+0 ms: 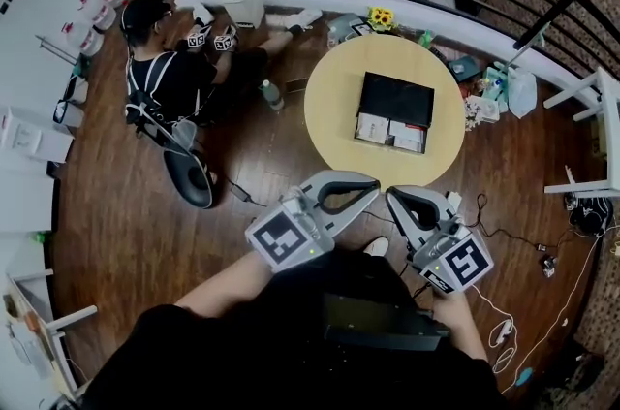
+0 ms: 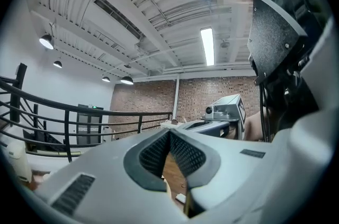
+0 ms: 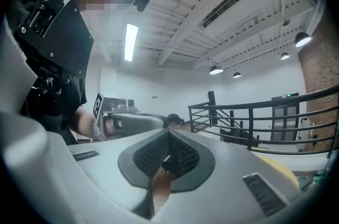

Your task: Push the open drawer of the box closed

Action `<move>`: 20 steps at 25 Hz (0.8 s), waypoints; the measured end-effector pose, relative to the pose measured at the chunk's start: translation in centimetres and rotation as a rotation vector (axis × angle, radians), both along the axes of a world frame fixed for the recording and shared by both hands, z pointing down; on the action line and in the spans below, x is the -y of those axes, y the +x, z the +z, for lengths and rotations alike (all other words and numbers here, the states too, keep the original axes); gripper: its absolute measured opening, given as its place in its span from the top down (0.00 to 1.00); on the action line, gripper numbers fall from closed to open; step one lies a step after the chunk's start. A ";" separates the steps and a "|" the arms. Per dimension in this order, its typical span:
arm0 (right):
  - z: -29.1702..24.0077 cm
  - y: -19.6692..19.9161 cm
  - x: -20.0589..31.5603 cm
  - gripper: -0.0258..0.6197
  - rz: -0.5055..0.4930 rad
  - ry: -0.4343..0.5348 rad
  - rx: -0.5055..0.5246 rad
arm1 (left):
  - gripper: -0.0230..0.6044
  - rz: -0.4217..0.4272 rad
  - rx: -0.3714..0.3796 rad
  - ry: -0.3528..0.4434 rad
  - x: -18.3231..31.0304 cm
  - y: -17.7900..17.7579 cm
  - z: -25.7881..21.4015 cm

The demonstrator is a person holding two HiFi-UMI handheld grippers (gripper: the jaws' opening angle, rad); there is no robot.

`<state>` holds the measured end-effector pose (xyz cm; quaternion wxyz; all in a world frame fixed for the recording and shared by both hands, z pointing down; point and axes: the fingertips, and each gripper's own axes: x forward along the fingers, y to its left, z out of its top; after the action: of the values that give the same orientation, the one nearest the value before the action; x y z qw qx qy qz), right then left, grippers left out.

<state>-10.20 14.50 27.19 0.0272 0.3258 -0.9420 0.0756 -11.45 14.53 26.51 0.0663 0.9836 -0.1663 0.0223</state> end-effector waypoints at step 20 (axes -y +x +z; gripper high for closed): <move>1.5 6.8 6.3 0.95 -0.034 0.002 0.003 | 0.93 -0.016 -0.008 0.004 5.9 6.3 1.8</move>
<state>-3.39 8.20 28.68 0.0268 0.3098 -0.9475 0.0748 -5.16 8.61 28.31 0.0650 0.9824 -0.1740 0.0177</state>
